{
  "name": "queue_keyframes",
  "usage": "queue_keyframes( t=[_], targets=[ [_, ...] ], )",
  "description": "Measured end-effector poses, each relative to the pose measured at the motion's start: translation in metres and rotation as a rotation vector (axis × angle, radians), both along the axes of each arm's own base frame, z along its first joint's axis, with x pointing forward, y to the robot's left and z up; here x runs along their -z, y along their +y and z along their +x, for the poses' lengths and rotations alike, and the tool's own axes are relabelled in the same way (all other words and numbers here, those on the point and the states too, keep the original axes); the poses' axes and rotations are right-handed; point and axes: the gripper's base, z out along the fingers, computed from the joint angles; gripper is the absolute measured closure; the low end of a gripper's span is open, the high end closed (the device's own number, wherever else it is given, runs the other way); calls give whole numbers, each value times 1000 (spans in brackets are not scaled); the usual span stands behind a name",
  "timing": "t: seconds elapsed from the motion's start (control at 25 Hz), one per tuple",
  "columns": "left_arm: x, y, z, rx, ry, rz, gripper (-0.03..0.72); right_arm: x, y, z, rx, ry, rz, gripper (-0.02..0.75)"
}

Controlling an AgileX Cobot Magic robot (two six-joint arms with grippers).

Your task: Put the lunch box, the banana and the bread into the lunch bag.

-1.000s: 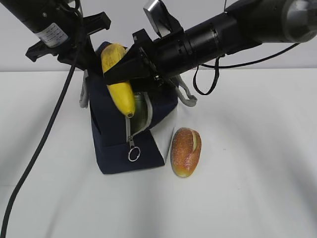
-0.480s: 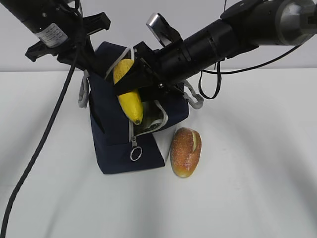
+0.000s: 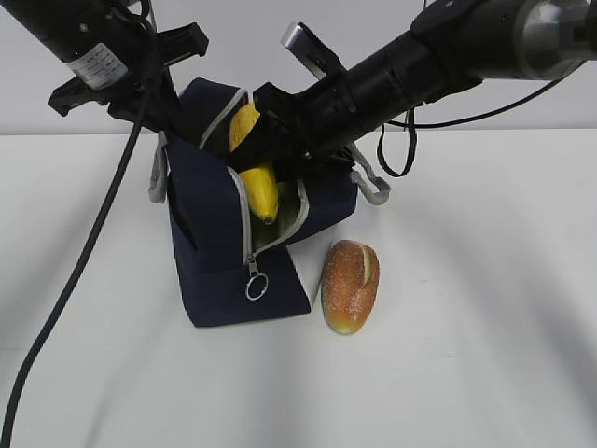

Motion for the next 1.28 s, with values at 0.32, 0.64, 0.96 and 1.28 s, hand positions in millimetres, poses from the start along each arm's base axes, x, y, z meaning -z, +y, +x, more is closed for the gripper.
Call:
queue_keyframes(
  t=[0.32, 0.64, 0.96, 1.28],
  targets=[
    [0, 0, 0, 1, 0, 0, 688, 8, 0, 2, 13, 26, -11, 412],
    [0, 0, 0, 2, -1, 0, 688, 7, 0, 2, 5, 36, -4, 176],
    [0, 0, 0, 3, 1, 1, 689, -14, 3, 0, -86, 21, 27, 94],
    [0, 0, 0, 3, 0, 2, 689, -53, -2, -6, -90, 8, -32, 122]
  ],
)
